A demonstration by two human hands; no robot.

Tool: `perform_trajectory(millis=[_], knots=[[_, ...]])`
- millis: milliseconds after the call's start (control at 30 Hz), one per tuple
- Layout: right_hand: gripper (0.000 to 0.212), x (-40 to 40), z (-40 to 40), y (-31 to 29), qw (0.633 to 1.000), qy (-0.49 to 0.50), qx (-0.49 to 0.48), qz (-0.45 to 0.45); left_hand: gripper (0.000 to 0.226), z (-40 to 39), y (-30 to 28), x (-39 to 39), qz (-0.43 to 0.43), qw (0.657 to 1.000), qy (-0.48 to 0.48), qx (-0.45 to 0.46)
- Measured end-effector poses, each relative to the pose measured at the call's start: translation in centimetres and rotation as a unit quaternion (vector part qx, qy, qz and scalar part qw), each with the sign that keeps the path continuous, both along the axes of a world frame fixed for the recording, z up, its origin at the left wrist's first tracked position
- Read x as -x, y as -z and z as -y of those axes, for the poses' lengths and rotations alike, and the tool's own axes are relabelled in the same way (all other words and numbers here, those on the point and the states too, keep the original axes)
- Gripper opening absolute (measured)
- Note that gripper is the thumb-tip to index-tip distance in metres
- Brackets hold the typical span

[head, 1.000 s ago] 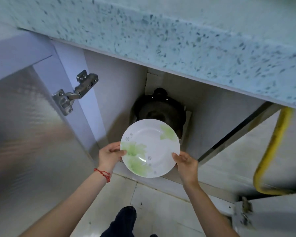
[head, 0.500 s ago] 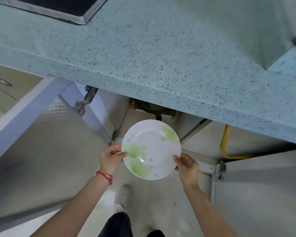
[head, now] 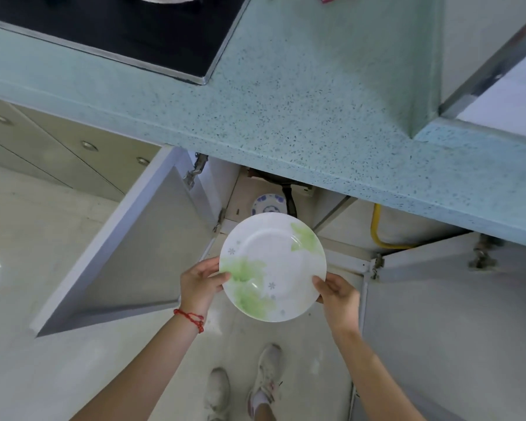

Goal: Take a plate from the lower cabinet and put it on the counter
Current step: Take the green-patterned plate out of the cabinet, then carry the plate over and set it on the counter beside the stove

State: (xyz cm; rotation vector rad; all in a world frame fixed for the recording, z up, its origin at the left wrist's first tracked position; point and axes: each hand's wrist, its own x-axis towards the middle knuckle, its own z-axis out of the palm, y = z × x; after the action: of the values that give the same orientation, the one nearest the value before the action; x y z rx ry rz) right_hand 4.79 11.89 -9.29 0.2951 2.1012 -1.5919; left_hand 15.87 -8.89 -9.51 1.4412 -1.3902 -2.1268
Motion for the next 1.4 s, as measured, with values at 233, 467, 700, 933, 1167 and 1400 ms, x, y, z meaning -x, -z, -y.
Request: perform_trajectory(millis=[233, 467, 700, 933, 1167, 1400], knots=[[0.012, -3.9, 0.1, -6.7, 0.999, -0.002, 0.016, -0.031, 0.034, 0.2, -7.3, -3.8, -0.019, 1.0, 0.003, 0.013], [0.022, -6.7, 0.4, -13.3, 0.997, -0.01, 0.029, -0.074, 0.035, 0.5, -14.0, -7.2, -0.058, 0.998, 0.006, 0.028], [0.019, -9.0, 1.4, -18.4, 0.992, -0.036, 0.05, -0.106, 0.035, 1.3, -18.7, -10.3, -0.095, 0.995, 0.007, 0.036], [0.021, -9.6, 3.4, -21.6, 0.985, -0.097, 0.071, -0.123, 0.036, 2.1, -21.5, -12.7, -0.114, 0.991, -0.048, 0.051], [0.019, -9.2, 6.1, -23.2, 0.973, -0.178, 0.093, -0.118, 0.035, 2.0, -22.4, -15.5, -0.118, 0.98, -0.153, 0.055], [0.024, -9.9, 9.4, -23.0, 0.947, -0.288, 0.097, -0.103, 0.035, 1.1, -22.2, -19.7, -0.108, 0.961, -0.246, 0.063]])
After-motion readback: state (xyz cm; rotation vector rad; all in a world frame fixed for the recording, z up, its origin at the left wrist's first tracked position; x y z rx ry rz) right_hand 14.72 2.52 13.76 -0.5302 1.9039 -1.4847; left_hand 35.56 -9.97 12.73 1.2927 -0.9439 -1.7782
